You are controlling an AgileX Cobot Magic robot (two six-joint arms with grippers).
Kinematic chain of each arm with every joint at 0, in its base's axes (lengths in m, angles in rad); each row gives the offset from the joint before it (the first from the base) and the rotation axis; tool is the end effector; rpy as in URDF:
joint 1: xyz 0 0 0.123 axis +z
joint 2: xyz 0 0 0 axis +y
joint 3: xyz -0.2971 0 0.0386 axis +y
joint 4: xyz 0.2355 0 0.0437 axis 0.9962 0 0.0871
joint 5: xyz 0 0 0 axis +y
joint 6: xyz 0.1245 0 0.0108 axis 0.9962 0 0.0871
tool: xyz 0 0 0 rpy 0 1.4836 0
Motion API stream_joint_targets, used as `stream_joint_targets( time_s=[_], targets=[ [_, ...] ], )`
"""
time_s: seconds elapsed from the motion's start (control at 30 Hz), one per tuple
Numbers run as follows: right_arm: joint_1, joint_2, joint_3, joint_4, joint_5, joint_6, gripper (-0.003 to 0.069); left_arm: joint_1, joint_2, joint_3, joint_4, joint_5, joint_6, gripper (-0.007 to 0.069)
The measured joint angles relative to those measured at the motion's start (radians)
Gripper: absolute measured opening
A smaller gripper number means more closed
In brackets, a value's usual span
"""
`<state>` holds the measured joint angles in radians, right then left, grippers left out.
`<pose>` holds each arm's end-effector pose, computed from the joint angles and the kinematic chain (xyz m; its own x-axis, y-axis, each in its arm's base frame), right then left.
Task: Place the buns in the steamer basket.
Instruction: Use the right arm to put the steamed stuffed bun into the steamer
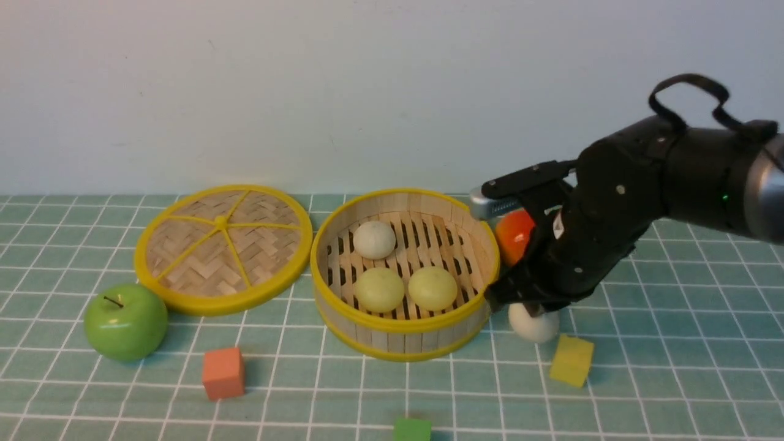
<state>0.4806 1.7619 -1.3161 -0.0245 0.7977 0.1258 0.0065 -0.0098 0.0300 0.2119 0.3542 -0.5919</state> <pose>0.3343 0.1718 0.2309 -0.8563 -0.3241 -0.4022 -0.3653 0.9305 0.0277 0.0586 0.0095 0.1631 -0.2259 -0.3832 -0.8956 -0.1765 0.9203 -0.3493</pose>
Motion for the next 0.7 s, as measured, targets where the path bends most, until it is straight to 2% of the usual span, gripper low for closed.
stream_joint_targets(
  time_s=[0.17,0.3,0.7],
  targets=[
    [0.0,-0.021,-0.095,0.0,0.018,-0.01,0.0011,0.0,0.0,0.0,0.0,0.0,0.0,0.0187],
    [0.0,-0.009,-0.185,0.001,-0.029,-0.025,0.0011,0.0,0.0,0.0,0.0,0.0,0.0,0.0193],
    [0.0,0.221,-0.241,0.001,-0.39,-0.027,0.0011,0.0,0.0,0.0,0.0,0.0,0.0,0.02]
  ],
)
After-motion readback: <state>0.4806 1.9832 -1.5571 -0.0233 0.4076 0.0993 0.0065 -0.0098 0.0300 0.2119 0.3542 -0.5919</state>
